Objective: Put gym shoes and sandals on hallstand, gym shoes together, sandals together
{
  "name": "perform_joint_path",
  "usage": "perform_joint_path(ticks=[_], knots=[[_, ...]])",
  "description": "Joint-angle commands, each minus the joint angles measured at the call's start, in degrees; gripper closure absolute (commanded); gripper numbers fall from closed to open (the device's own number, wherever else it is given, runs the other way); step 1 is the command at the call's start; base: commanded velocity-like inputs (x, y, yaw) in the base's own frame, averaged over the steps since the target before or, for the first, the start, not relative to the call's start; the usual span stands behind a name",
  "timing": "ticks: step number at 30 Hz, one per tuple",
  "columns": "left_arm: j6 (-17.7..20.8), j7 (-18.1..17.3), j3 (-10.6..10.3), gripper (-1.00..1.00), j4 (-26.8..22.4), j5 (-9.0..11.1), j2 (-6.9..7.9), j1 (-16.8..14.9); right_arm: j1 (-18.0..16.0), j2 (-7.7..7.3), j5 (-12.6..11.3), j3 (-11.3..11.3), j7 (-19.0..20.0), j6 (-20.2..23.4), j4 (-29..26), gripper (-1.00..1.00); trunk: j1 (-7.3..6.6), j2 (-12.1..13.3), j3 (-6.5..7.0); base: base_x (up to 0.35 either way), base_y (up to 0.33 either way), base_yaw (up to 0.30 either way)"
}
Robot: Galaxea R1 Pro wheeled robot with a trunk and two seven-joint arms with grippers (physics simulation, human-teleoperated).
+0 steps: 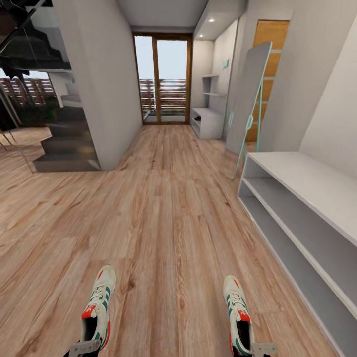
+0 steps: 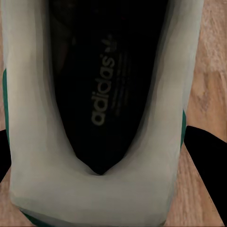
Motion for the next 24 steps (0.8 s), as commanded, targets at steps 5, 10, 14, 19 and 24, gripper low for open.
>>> perform_joint_path(ticks=[5,10,14,19,24], knots=[[-0.1,-0.6,0.5,1.0,0.0,-0.1,0.0,-0.1,0.0,-0.01,0.2,-0.5,0.3,-0.2,0.0,1.0,0.02,0.0,-0.05,0.338,0.0,0.0],[-0.1,-0.6,0.5,1.0,0.0,0.0,0.03,-0.1,0.0,-0.01,0.2,-0.5,0.3,-0.2,0.0,1.0,0.02,0.0,-0.05,0.338,0.0,0.0],[-0.1,-0.6,0.5,1.0,0.0,0.0,0.04,-0.1,0.0,-0.01,0.2,-0.5,0.3,-0.2,0.0,1.0,0.02,0.0,-0.05,0.338,0.0,0.0],[-0.1,-0.6,0.5,1.0,0.0,0.0,0.03,-0.1,0.0,-0.01,0.2,-0.5,0.3,-0.2,0.0,1.0,0.02,0.0,-0.05,0.338,0.0,0.0],[-0.1,-0.6,0.5,1.0,0.1,0.0,-0.04,-0.1,0.0,-0.01,0.2,-0.5,0.3,-0.2,0.0,1.0,0.02,0.0,-0.05,0.338,0.0,0.0]])
